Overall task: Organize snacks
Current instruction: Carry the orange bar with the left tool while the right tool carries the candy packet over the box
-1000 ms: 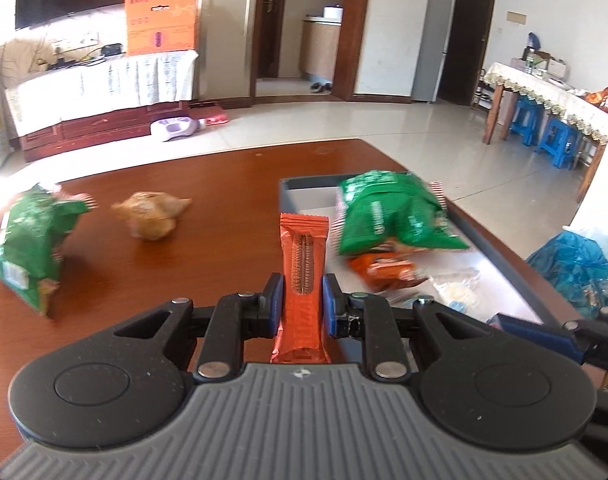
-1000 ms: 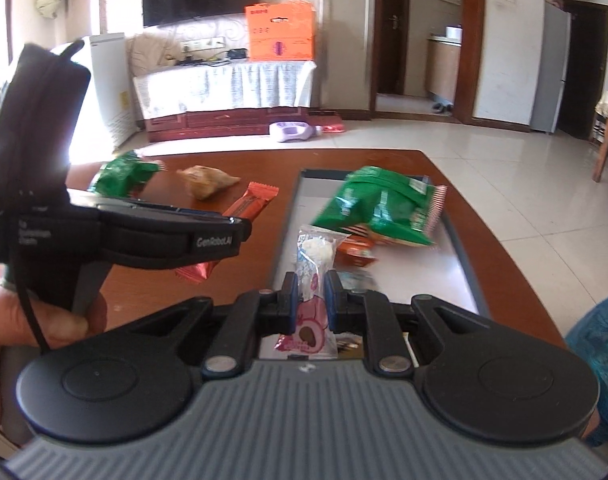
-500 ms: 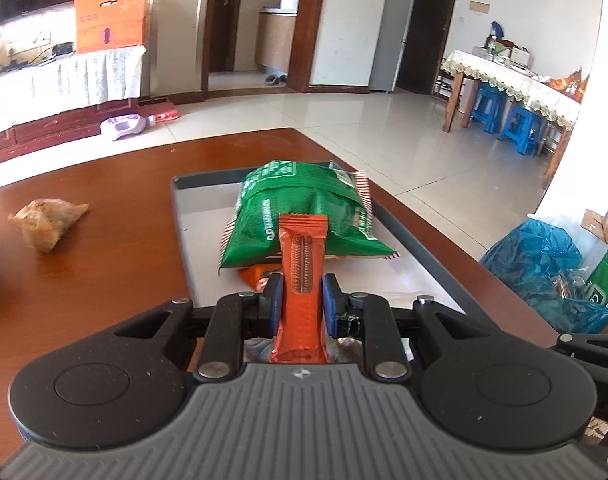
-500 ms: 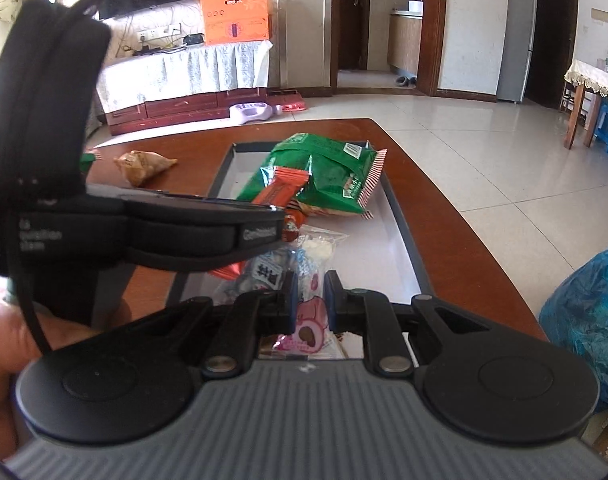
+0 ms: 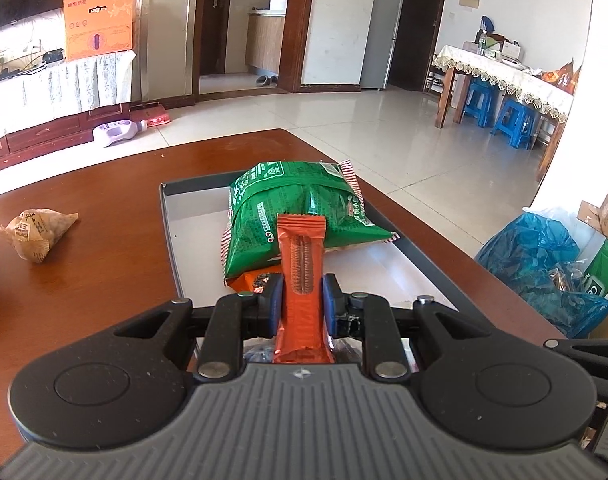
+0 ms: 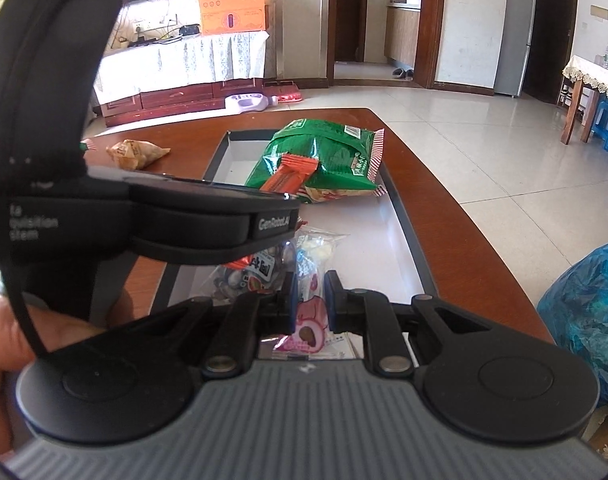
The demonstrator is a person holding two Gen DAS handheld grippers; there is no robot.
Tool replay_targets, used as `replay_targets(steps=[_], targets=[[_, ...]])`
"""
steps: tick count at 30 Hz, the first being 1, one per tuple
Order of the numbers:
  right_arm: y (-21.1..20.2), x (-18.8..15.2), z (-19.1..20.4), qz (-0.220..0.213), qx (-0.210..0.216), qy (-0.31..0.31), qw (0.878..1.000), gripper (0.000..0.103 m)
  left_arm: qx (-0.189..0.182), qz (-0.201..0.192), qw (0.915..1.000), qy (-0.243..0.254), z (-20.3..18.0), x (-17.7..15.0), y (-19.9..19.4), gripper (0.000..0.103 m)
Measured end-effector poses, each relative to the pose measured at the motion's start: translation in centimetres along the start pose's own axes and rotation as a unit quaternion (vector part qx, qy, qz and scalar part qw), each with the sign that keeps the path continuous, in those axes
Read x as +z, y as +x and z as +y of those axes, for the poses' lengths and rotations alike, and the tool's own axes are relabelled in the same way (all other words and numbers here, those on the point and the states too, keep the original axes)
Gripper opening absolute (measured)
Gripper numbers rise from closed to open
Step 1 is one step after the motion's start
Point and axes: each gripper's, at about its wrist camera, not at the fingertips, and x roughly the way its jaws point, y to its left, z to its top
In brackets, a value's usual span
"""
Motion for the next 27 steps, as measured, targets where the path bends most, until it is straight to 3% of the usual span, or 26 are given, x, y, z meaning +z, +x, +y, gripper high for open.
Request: replay_targets(steps=[12, 16, 19, 27], targets=[[0.3, 0.0, -0.2, -0.007, -0.004, 0.007, 1.000, 0.020, 0.002, 0.003, 1.0000, 0.007, -0.3, 0.0, 0.2, 0.029], [0.2, 0.0, 0.2, -0.016, -0.019, -0.009, 1.000, 0.023, 0.004, 0.000, 1.0000, 0.006, -0.2, 0.0, 0.0, 0.049], [0.0, 0.0, 0.2, -0.022, -0.029, -0.012, 0.999, 0.036, 0.007, -0.005, 0.9999, 0.005, -0.2, 0.0, -0.2, 0.064], [-0.7, 0.0, 0.1, -0.044, -0.040, -0.011, 0.998, 0.050, 0.000, -0.018, 0.9998, 0.004, -0.4, 0.2, -1.1, 0.076]])
